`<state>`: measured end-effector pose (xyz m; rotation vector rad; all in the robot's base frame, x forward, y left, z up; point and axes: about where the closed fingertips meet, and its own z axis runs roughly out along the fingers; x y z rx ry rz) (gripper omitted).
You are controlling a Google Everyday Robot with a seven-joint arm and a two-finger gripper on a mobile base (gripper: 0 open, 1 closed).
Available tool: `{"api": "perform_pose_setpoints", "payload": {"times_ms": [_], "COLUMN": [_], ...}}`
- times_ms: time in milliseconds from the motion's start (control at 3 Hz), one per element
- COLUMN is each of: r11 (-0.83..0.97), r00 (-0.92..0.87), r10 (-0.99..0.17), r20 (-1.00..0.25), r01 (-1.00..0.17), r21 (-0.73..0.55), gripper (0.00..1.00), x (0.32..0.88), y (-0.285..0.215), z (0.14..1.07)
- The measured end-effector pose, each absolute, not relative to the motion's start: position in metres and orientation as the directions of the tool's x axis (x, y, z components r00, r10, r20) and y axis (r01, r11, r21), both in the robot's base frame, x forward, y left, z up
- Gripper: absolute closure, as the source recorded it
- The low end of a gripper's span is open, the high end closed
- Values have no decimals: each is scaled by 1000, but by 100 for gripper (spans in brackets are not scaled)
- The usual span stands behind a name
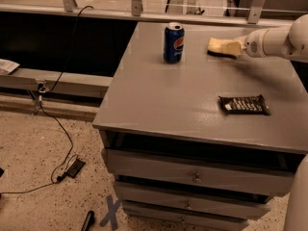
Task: Pick sponge
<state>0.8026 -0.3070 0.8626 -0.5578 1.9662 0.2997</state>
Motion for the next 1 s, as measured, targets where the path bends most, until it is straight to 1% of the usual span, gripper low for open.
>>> {"api": "perform_pose_setpoints", "payload": {"times_ms": [333, 667, 1000], "r11": [851, 854, 853], "r00": [-300, -249, -248], "r10": [-261, -273, -275], "r20": [-918, -929, -929], "r01": [-521, -507, -509], "r21": [-72, -116, -117], "gripper": [100, 100, 100], "x": [790, 771, 769], "y": [-300, -299, -295], "z": [896, 928, 930]}}
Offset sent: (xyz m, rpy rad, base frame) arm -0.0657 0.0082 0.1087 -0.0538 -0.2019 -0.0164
